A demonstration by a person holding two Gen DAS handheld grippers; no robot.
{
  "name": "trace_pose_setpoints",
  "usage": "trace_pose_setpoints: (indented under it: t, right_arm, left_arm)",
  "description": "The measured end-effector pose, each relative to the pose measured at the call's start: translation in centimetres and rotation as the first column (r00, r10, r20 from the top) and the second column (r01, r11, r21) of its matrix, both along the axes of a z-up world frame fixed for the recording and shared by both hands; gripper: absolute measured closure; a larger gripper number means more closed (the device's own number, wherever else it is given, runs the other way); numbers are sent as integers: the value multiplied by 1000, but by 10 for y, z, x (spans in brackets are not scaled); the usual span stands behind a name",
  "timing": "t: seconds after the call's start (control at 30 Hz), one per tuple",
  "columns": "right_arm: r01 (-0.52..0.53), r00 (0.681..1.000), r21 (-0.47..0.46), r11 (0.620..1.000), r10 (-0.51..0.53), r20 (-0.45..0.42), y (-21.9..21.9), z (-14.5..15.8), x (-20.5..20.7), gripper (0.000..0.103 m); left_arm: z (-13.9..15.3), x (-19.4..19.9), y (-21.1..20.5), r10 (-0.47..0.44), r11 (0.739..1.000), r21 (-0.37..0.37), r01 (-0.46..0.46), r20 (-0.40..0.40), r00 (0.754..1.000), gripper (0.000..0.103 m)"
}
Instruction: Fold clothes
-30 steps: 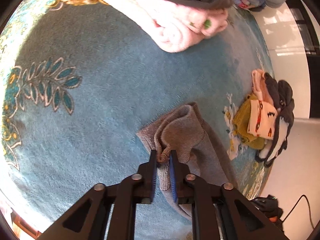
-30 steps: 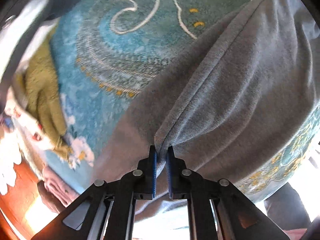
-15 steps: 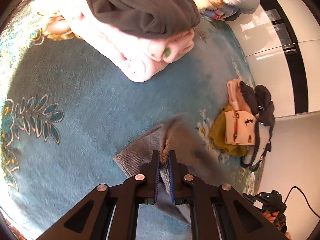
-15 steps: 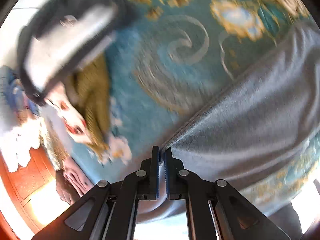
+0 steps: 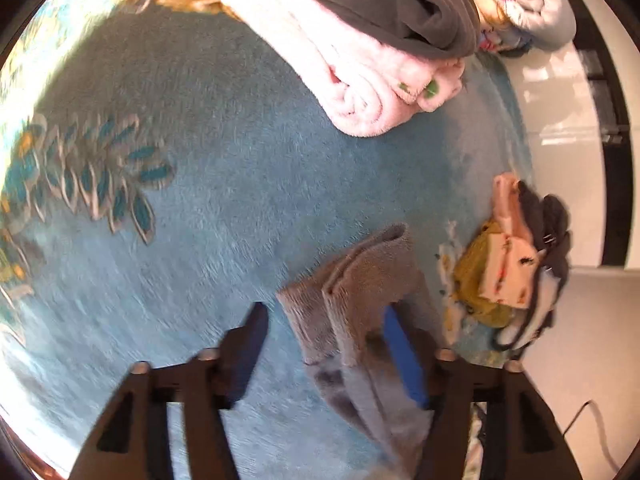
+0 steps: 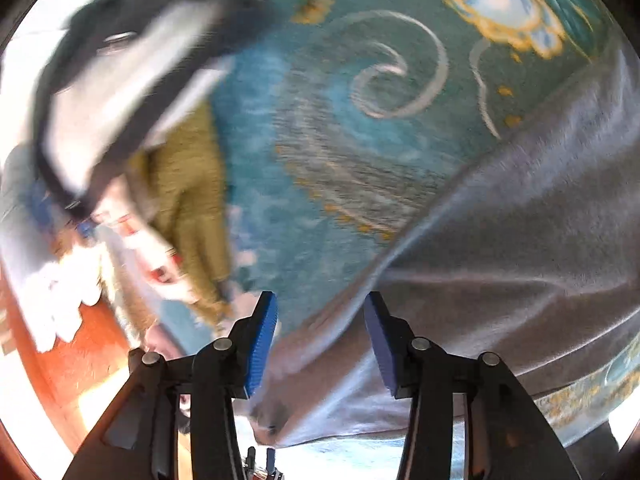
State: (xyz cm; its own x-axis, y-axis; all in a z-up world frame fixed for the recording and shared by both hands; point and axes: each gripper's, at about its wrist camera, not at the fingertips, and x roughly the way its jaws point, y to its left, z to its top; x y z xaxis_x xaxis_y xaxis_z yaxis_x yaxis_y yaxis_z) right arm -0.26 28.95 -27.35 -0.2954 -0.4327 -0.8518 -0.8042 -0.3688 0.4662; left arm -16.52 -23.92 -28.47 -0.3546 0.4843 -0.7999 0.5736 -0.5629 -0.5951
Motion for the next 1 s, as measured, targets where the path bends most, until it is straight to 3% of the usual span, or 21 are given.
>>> trace_pose_setpoints:
  t: [0.07,0.23,0.27,0.3,0.33,0.37,0.57,0.7,0.8,0.87,0.93,1.0]
  right_arm:
    - [-57,998,30,998,57,-2,-3,9,-1,56]
    - [-122,993,59,991,122,4,-5,20,10,56]
    - [-117,993,56,992,117,6,-5,21,15,56]
    - [-112,994,55,992,111,6,-3,21,20,56]
    - [-105,994,57,993,105,8,-1,23,26,56]
    - [-99,995,59,993,99,10,1,25,32,56]
    - [-16,1000,72,997,15,23,26,41,71,56]
    - [29,999,71,997,-30,11,47,56,96,56]
    - [48,999,56,997,-49,9,62,58,112,56]
    - [74,997,19,997,-74,4,72,57,123,56]
    - [95,995,-18,995,-96,-18,84,59,133,56]
    - [106,993,-35,994,-107,-48,99,67,144,56]
  left_arm:
    - [-12,2,3,9,998,63,-10,11,1000,35]
    - [-35,-4,10,34,996,79,-37,35,999,37]
    - [-37,-5,12,43,996,74,-46,41,998,43]
    - [-37,-5,14,49,997,57,-52,50,998,66]
    - [-37,-6,16,54,998,43,-56,60,997,79]
    - [-36,-6,17,55,998,36,-57,69,996,85]
    - [-6,-9,3,116,993,1,-116,16,993,88]
    - [12,-19,7,82,995,-52,-81,18,996,88]
    - [62,-27,45,-40,986,-166,29,-62,997,88]
    - [97,-30,80,-148,961,-252,116,-109,983,88]
    - [120,-31,131,-279,923,-311,229,-129,951,87]
    - [144,-31,183,-407,867,-370,333,-141,903,87]
